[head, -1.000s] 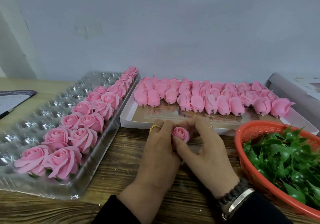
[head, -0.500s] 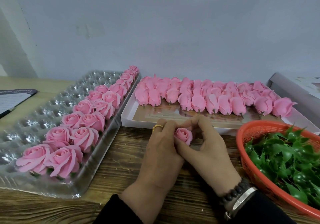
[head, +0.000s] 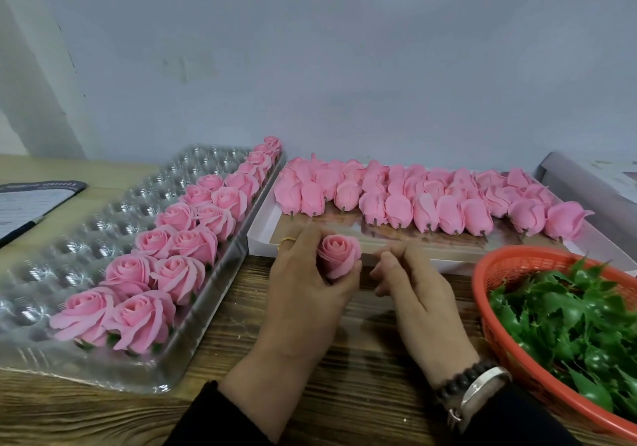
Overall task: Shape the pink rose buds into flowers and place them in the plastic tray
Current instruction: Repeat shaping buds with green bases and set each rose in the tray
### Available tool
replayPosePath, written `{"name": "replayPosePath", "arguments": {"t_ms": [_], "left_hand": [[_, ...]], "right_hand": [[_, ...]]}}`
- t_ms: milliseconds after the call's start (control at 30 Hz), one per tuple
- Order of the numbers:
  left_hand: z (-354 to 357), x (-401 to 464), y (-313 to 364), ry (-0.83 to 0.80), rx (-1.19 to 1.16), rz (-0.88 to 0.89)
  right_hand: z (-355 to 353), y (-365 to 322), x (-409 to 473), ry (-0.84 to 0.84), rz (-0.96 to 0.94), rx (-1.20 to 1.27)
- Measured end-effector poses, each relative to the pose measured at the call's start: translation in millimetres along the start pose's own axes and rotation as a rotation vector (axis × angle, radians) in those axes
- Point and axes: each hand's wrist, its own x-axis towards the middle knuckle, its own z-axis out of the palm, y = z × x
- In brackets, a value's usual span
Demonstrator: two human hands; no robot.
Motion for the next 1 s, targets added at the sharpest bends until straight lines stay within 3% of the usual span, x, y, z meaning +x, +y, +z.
{"name": "replayPosePath", "arguments": {"t_ms": [133,400,733,1000], "left_hand": [[-15.0,4.7,10.7,0.051,-0.047,-0.013],[-92.1,86.3,45.5,0.148,0.212,0.156],[-113.1,191.6,-33.5,0.086,0.236,-0.287],[-91.3,204.7,-88.3,-0.025,0.513,-0.384]], "right_hand": [[1.2,-0.3,-0.6,-0.047,-0.019,-0.061],[1.1,-2.6,-3.3,-0.112,0.031,-0.065],[-0.7,-2.6,-3.6,-0.141,0.054,-0.130],[-0.2,-2.3,-1.0,-0.185,0.092,-0.159]]}}
